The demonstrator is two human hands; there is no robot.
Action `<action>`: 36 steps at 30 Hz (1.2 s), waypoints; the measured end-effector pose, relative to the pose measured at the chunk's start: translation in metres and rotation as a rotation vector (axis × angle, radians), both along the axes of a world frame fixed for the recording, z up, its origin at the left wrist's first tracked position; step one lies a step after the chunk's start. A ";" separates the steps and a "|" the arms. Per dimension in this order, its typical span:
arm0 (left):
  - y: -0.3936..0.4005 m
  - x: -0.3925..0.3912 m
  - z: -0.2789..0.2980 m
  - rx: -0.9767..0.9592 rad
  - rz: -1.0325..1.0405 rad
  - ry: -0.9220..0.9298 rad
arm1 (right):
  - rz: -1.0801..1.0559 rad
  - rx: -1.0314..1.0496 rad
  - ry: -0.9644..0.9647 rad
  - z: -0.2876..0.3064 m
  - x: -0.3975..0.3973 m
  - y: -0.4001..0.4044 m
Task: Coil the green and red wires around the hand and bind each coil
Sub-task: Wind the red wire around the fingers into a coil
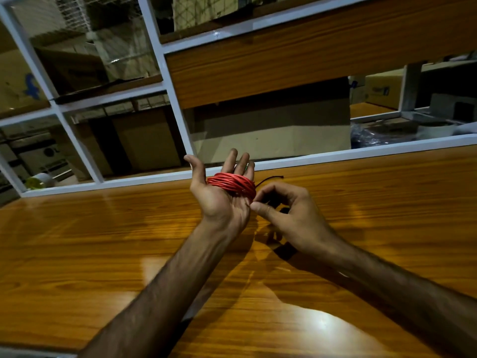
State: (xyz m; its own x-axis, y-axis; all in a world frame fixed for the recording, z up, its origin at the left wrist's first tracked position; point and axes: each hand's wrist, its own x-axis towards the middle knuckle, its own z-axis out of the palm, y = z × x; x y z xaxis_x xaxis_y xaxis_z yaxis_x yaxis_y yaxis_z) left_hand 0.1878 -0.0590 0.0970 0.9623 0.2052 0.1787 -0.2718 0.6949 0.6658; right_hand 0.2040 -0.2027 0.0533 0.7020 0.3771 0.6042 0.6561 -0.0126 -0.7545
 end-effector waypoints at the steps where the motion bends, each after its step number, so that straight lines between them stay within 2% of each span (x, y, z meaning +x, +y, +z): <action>1: -0.002 0.000 -0.001 0.019 0.015 0.000 | 0.001 0.013 0.018 0.000 0.000 0.000; 17: -0.013 0.000 -0.006 0.117 0.039 -0.073 | 0.029 0.167 0.160 0.000 0.000 0.004; 23: -0.016 -0.001 -0.007 0.142 0.050 -0.086 | -0.038 0.106 0.052 -0.001 0.000 0.005; 29: -0.018 0.000 -0.011 0.177 0.060 -0.083 | -0.200 0.018 -0.156 -0.005 -0.001 0.005; 36: -0.018 0.001 -0.012 0.173 0.037 -0.085 | -0.257 0.025 -0.218 -0.007 -0.003 0.008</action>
